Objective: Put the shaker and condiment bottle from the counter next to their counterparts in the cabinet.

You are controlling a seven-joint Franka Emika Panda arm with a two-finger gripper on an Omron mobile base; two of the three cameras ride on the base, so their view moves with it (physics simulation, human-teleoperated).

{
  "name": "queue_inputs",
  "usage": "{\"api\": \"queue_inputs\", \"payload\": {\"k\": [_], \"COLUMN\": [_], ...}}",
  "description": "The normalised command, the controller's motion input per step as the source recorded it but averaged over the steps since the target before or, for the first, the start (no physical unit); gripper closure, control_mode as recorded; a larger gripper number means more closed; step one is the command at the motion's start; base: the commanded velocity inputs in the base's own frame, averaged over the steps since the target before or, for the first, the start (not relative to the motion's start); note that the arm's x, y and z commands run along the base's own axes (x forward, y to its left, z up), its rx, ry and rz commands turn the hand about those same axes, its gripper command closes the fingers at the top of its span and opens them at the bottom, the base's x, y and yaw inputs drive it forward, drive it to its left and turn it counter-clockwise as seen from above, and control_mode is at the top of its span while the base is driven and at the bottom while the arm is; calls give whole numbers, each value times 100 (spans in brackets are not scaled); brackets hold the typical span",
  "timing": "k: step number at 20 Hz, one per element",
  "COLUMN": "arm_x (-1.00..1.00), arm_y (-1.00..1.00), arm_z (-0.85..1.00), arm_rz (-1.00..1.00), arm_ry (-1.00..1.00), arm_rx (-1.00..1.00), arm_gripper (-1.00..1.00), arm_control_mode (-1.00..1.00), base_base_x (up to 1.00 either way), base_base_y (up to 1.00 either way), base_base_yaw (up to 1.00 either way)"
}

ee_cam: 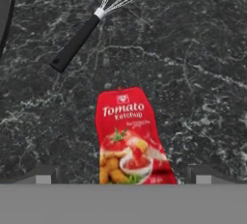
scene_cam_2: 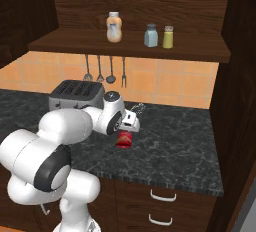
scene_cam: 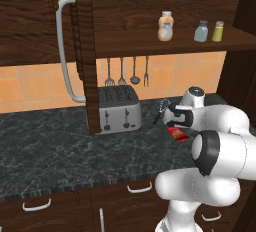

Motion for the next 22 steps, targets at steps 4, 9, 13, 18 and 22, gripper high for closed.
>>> {"api": "queue_inputs", "payload": {"k": [4, 9, 13, 18, 22], "arm_x": [0, 1, 3, 0, 0], "arm_y": [0, 0, 0, 0, 0], "arm_z": [-19, -15, -11, -19, -22], "arm_rz": [0, 0, 0, 0, 0], "arm_ry": [4, 0, 0, 0, 0], "arm_rx": [0, 0, 0, 0, 0], "arm_gripper": [-100, -100, -100, -100, -100], "arm_control_mode": [-100, -100, -100, -100, -100], "base_base_x": [0, 0, 0, 0, 0], "base_base_y": [0, 0, 0, 0, 0], "base_base_yaw": [0, 0, 0, 0, 0]}}
